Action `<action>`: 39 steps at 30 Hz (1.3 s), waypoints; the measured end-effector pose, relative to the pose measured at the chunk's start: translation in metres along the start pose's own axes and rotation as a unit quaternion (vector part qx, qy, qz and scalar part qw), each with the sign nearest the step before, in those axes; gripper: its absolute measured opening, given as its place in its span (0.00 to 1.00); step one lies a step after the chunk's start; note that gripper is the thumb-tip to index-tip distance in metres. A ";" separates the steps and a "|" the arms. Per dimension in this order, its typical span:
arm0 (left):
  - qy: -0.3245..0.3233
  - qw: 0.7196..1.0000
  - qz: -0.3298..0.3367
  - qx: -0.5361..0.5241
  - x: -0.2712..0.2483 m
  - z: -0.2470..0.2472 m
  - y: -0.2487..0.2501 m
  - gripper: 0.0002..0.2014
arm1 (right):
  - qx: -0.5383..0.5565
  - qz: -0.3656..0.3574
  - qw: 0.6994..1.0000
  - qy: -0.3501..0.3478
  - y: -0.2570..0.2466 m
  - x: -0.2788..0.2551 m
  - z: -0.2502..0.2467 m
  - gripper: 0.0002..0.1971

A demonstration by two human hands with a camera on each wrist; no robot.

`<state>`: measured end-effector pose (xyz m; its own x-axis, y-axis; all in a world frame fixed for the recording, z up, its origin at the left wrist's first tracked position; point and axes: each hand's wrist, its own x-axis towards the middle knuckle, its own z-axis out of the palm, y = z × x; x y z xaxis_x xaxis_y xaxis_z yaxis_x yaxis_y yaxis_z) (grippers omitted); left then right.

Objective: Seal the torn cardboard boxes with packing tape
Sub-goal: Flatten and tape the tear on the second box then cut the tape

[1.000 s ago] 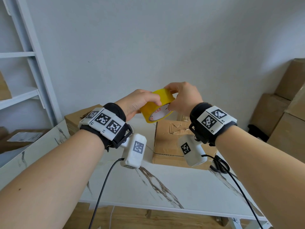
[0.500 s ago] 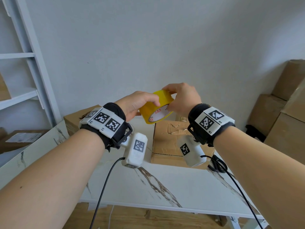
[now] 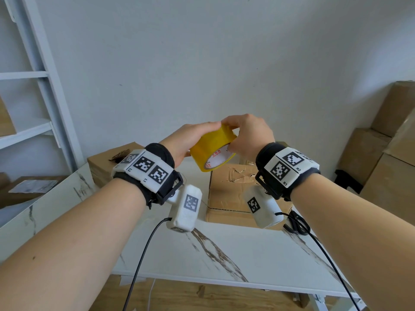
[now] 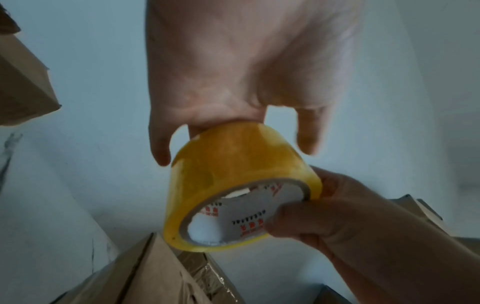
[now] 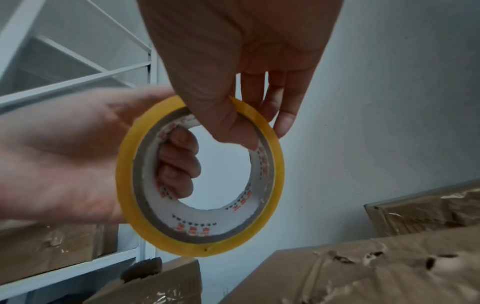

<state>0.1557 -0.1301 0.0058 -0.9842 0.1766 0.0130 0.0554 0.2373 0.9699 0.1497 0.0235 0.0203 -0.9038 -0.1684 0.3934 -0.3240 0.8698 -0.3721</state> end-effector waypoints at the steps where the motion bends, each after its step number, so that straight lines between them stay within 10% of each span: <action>1: 0.019 1.000 0.005 -0.008 0.001 0.000 0.000 0.22 | 0.001 0.002 1.000 -0.004 0.000 0.000 0.001 0.27; 7: -0.013 0.999 0.037 -0.020 -0.004 -0.002 0.001 0.07 | 0.010 0.012 1.000 -0.005 0.008 0.001 0.001 0.27; 39: 0.004 0.994 0.024 -0.110 -0.006 -0.001 0.002 0.10 | 0.070 0.020 0.997 -0.018 0.007 -0.002 -0.004 0.27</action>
<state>0.1620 -0.1317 0.0075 -0.9827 0.1749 0.0609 0.0643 0.0139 0.9978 0.1503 0.0320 0.0206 -0.9251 -0.1540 0.3472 -0.3217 0.8036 -0.5007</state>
